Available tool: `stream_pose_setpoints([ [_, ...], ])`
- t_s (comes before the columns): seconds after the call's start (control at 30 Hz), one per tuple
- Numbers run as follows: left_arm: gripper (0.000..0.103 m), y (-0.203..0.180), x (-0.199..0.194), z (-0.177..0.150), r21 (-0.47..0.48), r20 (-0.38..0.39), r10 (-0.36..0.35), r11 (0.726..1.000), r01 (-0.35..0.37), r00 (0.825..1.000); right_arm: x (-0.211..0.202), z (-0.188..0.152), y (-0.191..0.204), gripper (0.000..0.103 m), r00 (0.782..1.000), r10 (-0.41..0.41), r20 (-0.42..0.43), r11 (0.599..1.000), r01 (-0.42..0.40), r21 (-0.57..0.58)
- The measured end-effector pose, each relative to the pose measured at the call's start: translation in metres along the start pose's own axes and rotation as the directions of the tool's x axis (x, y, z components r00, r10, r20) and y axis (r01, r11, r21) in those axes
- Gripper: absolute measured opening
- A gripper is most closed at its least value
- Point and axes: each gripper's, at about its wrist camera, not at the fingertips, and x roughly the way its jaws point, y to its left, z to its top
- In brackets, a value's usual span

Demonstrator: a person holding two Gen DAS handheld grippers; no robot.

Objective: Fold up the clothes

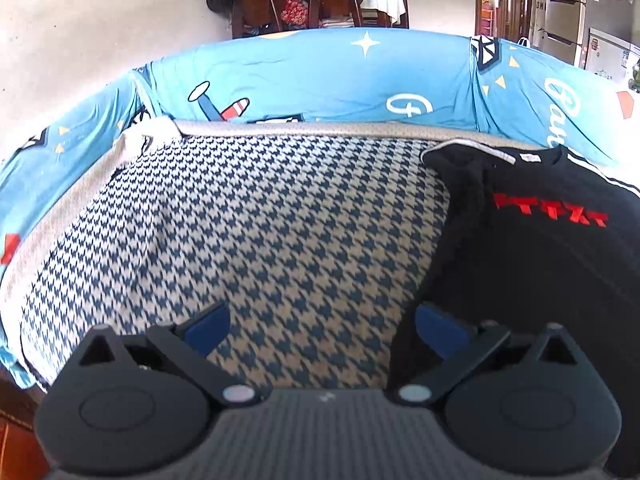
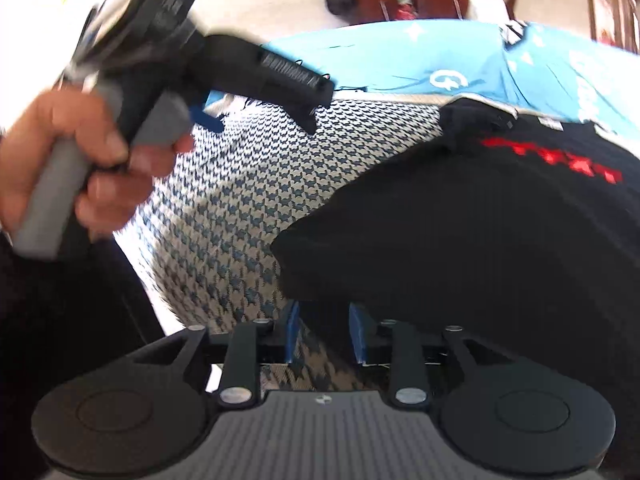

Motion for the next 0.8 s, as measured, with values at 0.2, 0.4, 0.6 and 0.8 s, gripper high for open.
stream_pose_setpoints([
  [0.2,0.103,0.012,0.007,0.006,-0.050,-0.012,-0.015,0.999,0.014,1.000,0.024,0.006,0.016,0.042,0.999,-0.032,-0.002,0.992,0.031,-0.120],
  [0.4,0.103,0.018,0.006,0.001,-0.093,-0.018,-0.024,0.995,0.022,1.000,0.044,0.003,0.026,0.043,0.996,-0.093,-0.007,0.966,0.088,-0.243],
  [0.6,0.103,0.023,0.002,0.002,-0.130,-0.008,-0.033,0.991,0.031,0.999,0.048,0.013,0.010,0.014,0.996,-0.085,0.003,0.980,0.084,-0.178],
  [0.8,0.103,0.021,0.003,0.002,-0.134,-0.011,-0.034,0.990,0.032,0.999,0.031,0.044,-0.072,0.012,0.998,0.005,0.061,0.954,-0.023,0.299],
])
